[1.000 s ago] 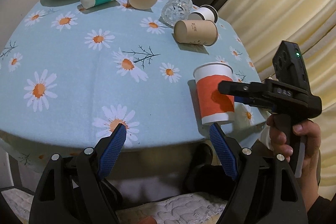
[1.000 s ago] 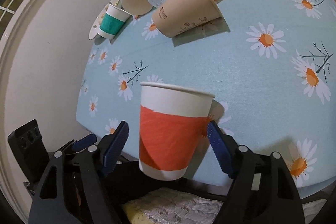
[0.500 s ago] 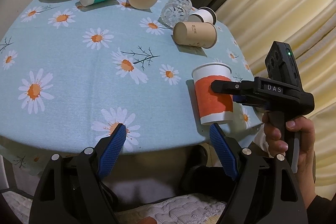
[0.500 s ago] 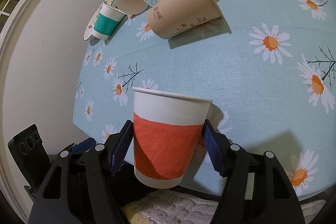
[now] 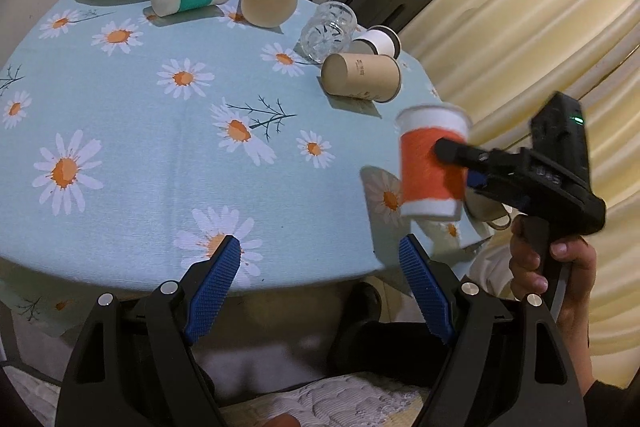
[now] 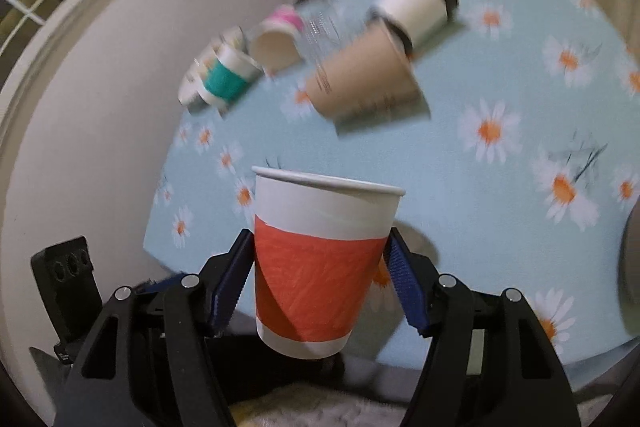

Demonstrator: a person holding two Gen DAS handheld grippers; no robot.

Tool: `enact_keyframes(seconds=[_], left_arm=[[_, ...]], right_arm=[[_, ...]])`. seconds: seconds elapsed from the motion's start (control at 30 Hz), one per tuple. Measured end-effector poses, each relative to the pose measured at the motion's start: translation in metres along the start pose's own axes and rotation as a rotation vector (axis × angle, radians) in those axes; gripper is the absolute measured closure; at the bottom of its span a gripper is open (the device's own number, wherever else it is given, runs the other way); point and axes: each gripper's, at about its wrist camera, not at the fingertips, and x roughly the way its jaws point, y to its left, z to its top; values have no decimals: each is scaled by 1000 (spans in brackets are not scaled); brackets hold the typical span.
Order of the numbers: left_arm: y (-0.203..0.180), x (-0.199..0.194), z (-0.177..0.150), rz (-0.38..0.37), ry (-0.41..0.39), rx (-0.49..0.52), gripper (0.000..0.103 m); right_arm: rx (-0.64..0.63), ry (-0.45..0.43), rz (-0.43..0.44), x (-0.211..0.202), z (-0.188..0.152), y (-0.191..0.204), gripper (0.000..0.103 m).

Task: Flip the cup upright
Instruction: 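Turn the cup rim-up and lower it onto the tablecloth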

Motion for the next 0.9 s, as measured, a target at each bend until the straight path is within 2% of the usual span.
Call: enact_keyframes(seconds=[0.17,0.23,0.5,0.67,0.9], left_arm=[[5,-9,-2,-50,-21,-15,24],[7,-13,-3,-54,-29,-18,24],[15,-25,-6,-31,-63,-25,24],[19,-27,-5,-37,-67,-39,24],[20,-28,-6,-26,-74,-39,24]], right_arm=[[-138,-216,-103,-19,-18,35,37],[-178,-273,-140,-21,-26,45,37],[-224,-506,-272,-3,-57,60,37],[-243,-591,-347,14,-66,62,37],[-317,-603,-425,47,-81,67,37]])
